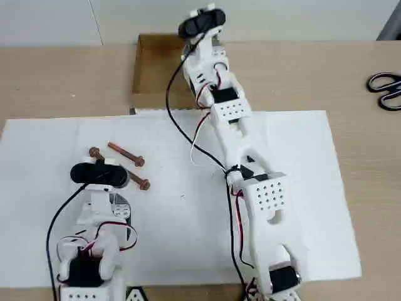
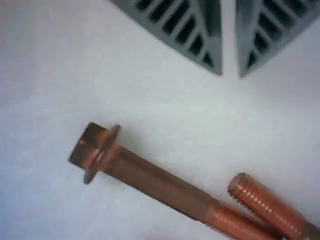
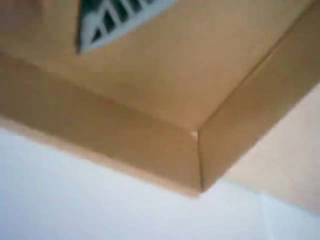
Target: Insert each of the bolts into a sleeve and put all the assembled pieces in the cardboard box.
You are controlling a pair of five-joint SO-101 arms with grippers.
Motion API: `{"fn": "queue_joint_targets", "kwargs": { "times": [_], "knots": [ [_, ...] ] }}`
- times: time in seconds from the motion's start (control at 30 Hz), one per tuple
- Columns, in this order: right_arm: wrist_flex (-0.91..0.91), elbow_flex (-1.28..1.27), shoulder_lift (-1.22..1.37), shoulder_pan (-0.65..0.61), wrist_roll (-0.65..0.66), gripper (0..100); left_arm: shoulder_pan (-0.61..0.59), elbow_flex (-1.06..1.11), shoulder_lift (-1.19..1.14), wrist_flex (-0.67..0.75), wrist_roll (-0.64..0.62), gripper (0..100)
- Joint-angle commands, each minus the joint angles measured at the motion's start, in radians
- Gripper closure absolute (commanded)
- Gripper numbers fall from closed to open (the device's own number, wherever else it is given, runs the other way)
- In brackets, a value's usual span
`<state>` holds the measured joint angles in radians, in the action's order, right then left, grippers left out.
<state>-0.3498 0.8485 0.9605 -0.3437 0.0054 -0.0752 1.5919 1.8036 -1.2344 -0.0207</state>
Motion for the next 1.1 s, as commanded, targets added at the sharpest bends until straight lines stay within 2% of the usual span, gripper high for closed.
{"fn": "queue_joint_targets", "kwargs": {
  "times": [0.0,0.4,0.7,0.8,1.0,1.07],
  "knots": [
    [-0.13,0.137,-0.027,0.005,0.014,70.7,-0.006,-0.005,0.009,0.026,-0.005,99],
    [-0.75,0.549,-0.025,-0.002,0.011,70.7,-0.006,-0.005,0.009,0.026,-0.005,99],
    [-1.308,0.806,-0.019,-0.039,0.009,70.7,-0.005,-0.005,0.009,0.026,-0.005,99],
    [-1.336,0.822,-0.027,-0.039,-0.028,72.4,0.0,-0.005,0.009,0.029,-0.005,99],
    [-1.346,0.822,-0.028,-0.041,-0.052,91.0,0.0,-0.001,0.009,0.049,-0.006,99],
    [-1.353,0.822,-0.03,-0.041,-0.052,93.4,0.0,-0.001,0.009,0.049,-0.006,99]
  ]
}}
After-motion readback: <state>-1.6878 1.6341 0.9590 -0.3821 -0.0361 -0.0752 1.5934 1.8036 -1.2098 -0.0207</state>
